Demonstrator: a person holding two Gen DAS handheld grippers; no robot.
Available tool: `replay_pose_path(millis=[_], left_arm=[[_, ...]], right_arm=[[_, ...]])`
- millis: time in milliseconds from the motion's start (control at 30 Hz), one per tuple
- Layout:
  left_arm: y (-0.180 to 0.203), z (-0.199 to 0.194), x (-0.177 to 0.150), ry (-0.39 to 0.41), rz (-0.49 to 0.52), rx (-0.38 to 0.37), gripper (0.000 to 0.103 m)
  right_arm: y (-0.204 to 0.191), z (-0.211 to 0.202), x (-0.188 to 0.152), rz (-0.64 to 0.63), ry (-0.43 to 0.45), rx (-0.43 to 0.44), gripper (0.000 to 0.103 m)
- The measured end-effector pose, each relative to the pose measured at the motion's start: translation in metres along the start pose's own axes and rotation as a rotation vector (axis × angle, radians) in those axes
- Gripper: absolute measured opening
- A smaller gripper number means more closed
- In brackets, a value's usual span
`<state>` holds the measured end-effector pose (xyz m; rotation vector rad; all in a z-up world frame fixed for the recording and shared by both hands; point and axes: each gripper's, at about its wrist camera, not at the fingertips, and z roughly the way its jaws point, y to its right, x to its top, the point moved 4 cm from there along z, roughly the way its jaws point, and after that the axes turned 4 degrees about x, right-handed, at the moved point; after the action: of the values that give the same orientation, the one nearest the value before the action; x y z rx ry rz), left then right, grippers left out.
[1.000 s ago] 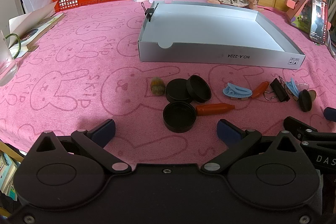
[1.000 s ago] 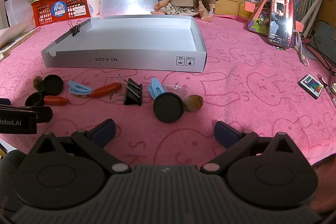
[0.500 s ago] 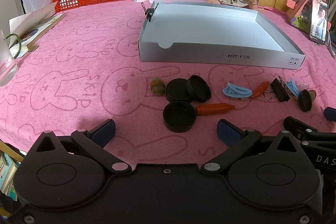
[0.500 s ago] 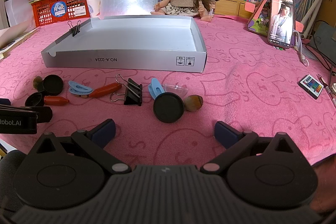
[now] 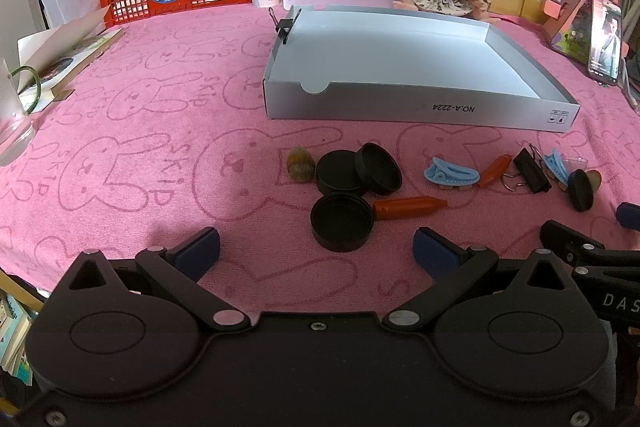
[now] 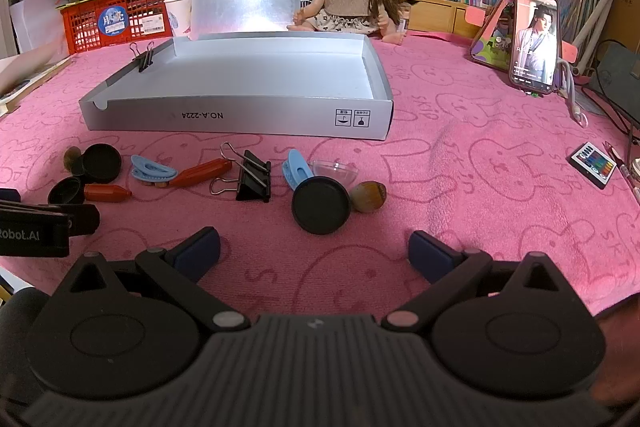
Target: Organize rigid objects
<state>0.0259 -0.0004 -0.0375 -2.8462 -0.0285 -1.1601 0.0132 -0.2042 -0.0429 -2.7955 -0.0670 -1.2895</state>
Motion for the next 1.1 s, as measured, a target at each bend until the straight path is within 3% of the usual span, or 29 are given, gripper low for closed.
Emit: replay_pose_path(millis=[367,667,967,1100], left_arm=[[-0.002,-0.008,-0.001,0.042,0.003,-0.001,0.103],[-0.001,-0.010,-0.001,0.036,0.000,-0.014,0.100],[-0.004,-0.019,0.002,0.083,-0.020,-0.076,0.077],[0.002,-0.020,0.001,0.103,0.014,-0.069,0.062]], right_arm=[[0.000,-0.002,-0.001,-0.011,0.009,0.016,0.103],[0.002,-0.007,0.001,-0.004,0.037,0.025,0.087],[0.001,-0.011,0.008,-0.028,0.085,0.023,0.073],[0.000,-0.008,0.010,-0.030,0.083,0.027,0.063]])
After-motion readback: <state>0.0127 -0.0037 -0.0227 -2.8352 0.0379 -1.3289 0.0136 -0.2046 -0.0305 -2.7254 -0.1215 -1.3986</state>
